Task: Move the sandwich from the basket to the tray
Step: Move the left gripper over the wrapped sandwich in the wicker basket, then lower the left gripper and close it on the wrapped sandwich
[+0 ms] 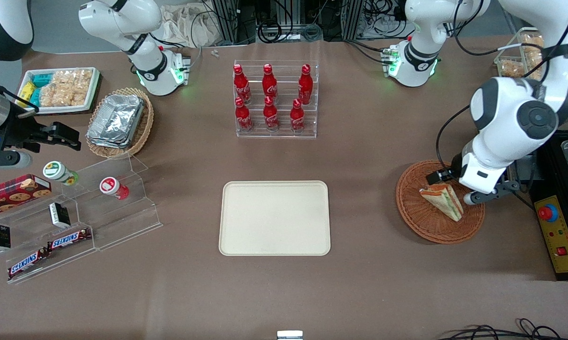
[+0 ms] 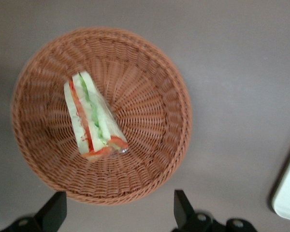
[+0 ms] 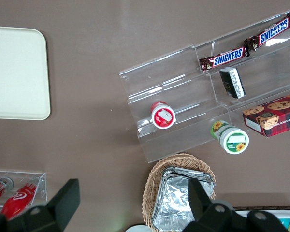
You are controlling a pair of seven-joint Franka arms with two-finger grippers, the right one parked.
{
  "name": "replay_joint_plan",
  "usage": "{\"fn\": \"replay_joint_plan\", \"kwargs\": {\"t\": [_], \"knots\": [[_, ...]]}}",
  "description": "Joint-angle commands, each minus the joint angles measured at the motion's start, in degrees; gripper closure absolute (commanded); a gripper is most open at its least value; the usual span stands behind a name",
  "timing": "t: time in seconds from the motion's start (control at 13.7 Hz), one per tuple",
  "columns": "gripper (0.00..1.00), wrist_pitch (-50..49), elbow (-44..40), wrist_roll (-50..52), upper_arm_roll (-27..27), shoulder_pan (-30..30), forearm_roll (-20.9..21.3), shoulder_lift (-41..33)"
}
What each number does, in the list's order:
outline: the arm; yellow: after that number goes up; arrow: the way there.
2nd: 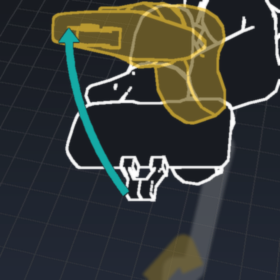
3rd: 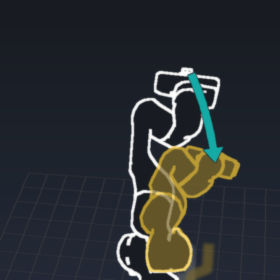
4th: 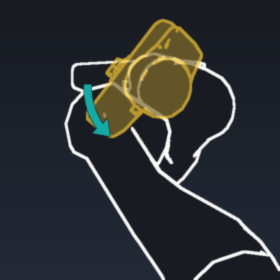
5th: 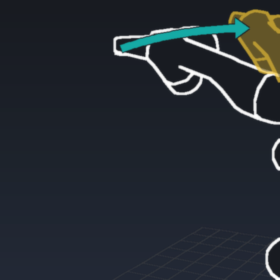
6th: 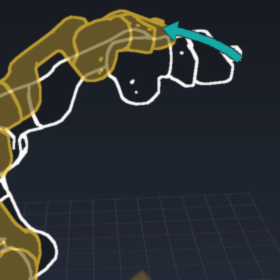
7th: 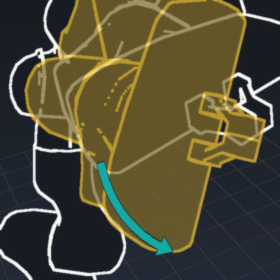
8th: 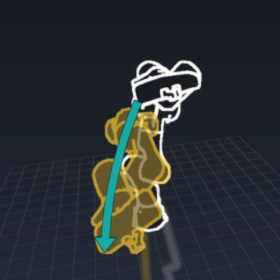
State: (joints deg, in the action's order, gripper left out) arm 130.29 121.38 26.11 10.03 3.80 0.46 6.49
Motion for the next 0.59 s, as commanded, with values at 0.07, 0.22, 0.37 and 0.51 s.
{"fn": "replay_joint_plan", "kwargs": {"t": [0.07, 0.22, 0.37, 0.51], "knots": [[0.0, 9.5, 4.7, 7.2, 0.1, 1.3, 0.4, 3.3], [0.0, 13.1, 4.9, 10.2, 0.0, 1.6, 0.4, 6.3], [0.0, 15.9, 4.8, 12.4, -2.1, 1.5, 0.4, 9.6], [0.0, 18.0, 4.8, 12.6, -2.6, 1.5, 0.4, 11.7]]}}
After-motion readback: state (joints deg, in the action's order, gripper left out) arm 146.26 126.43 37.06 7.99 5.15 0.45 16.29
